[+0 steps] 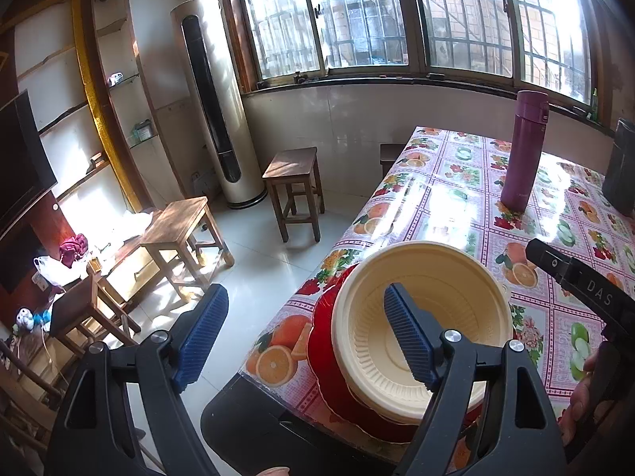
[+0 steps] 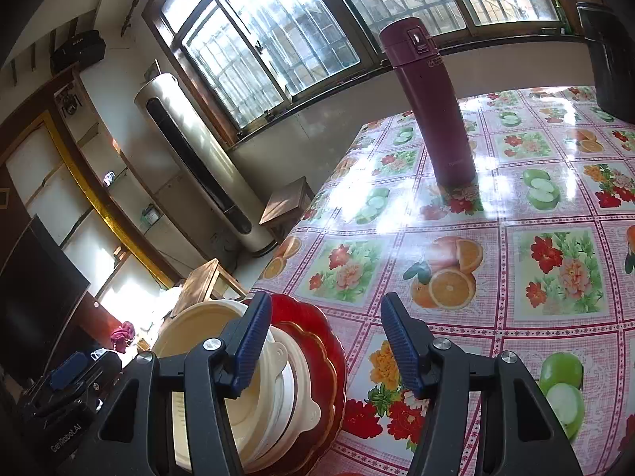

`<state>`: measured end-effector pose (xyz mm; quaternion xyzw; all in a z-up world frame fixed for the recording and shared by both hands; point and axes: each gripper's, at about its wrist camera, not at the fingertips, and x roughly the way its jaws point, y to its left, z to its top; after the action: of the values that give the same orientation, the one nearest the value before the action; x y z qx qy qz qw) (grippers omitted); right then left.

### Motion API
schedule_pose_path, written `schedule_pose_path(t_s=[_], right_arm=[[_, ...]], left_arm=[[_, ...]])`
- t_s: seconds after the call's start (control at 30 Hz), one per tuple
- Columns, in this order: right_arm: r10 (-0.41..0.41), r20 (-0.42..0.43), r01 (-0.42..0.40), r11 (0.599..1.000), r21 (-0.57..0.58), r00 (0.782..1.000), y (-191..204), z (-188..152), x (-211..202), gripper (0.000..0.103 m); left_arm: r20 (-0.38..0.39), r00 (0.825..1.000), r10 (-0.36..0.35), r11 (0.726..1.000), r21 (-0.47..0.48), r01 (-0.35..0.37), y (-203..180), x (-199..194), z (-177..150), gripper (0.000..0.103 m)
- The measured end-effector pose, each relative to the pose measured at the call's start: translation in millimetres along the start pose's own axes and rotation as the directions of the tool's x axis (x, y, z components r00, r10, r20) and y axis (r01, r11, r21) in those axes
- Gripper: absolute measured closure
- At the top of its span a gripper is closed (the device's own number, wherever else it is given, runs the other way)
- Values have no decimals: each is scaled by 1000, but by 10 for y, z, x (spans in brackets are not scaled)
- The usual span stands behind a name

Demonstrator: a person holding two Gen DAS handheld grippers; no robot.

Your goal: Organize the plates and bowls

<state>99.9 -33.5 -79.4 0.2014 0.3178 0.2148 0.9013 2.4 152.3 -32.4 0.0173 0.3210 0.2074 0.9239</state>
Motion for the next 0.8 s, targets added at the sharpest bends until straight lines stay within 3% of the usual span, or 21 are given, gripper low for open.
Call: schedule_pose_path(t_s=[0.23,0.4,0.6,0.8], right_arm=[[66,43,-63,996,-70,997,84,-137,-353,37],[81,110,-62,984,-166,991,174,-277,-699,22],[124,146,-98,980,-173,982,131,-481,-1054,6],[77,266,-15,974,-226,961,138,-685,-1401,1]], left_arm=[[23,1000,-15,1000,-1,15,-41,-121,-26,22],[47,996,-78,997,-13,79,-85,-227,-47,21],[76,984,-159,987,6,159,-272,-408,-130,21],[122,973,-193,981,30,191,-402,-646,-161,21]])
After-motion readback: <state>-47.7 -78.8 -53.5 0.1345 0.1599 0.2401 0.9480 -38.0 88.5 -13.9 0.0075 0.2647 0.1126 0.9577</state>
